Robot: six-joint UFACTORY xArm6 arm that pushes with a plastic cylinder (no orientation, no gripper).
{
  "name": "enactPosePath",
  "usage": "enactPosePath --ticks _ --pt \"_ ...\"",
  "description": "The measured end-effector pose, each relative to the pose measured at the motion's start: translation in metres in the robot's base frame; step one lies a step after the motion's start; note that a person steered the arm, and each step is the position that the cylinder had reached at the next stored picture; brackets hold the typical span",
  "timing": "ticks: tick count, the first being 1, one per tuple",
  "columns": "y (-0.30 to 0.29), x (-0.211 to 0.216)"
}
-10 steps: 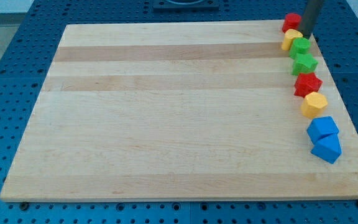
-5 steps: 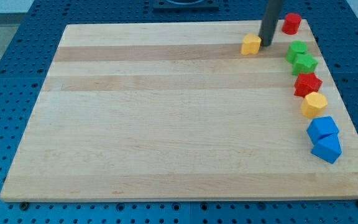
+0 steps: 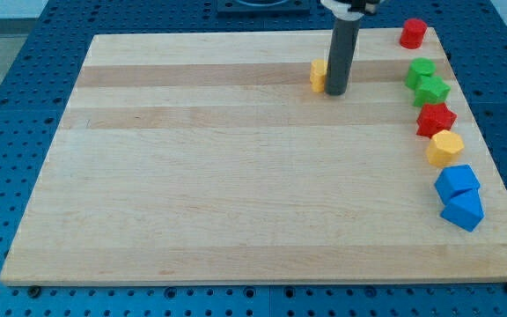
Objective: Move the yellow heart towards the center of the board
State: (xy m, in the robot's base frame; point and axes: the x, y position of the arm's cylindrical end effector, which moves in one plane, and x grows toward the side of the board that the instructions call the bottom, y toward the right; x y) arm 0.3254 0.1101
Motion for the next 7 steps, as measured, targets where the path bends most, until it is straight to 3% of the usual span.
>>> enactPosePath --ticks 2,3,7 --pt "0.013 -0.065" --pt "-0.018 -0.064" --pt "-0.029 0.024"
